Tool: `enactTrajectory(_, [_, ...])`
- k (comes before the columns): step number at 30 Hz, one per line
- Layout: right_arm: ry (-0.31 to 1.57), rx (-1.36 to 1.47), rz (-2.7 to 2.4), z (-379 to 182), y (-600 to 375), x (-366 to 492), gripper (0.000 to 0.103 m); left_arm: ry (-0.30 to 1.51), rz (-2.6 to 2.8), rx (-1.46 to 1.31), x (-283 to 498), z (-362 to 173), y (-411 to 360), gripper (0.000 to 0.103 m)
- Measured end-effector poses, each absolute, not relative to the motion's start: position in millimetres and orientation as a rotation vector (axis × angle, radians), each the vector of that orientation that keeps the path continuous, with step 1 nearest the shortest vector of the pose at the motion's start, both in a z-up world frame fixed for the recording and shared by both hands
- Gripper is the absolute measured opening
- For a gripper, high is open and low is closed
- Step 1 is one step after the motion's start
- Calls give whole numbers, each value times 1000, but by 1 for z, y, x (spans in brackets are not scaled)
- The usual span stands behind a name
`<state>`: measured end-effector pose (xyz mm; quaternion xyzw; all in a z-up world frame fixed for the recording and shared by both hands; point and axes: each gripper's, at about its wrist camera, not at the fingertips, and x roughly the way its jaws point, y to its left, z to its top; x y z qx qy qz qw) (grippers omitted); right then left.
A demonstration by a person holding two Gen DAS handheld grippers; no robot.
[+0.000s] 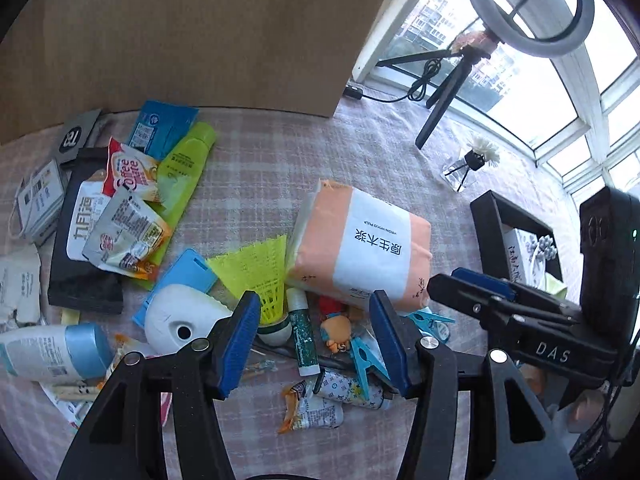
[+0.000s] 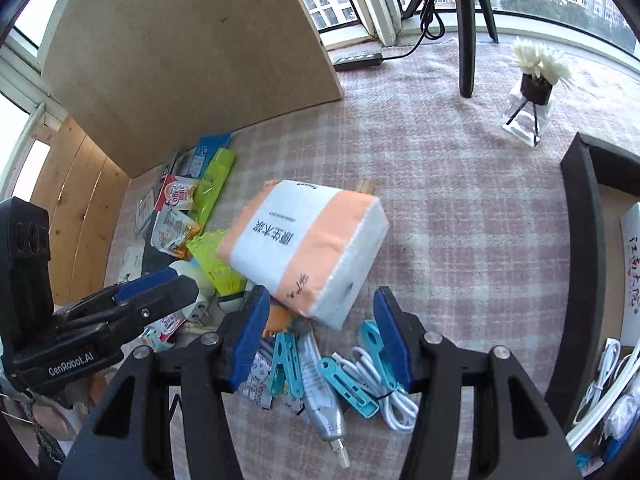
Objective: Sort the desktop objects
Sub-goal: 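Carry the tissue pack to the black tray and open the right tool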
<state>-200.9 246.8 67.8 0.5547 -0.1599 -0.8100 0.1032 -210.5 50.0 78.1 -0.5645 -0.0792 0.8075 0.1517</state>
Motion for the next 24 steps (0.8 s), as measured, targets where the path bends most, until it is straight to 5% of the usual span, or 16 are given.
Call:
enactTrajectory(8, [-580, 1699, -2400, 55, 253, -223, 54, 82, 2280, -1554, -239, 78, 79, 57])
enactTrajectory(13, [-718, 1734, -2327, 46, 262, -234, 54, 173, 2188, -1555, -266, 68, 88, 70])
enactTrajectory(24, [-736, 1802, -2288, 35, 260, -246, 44, 72, 2027, -1562, -279, 47, 97, 71])
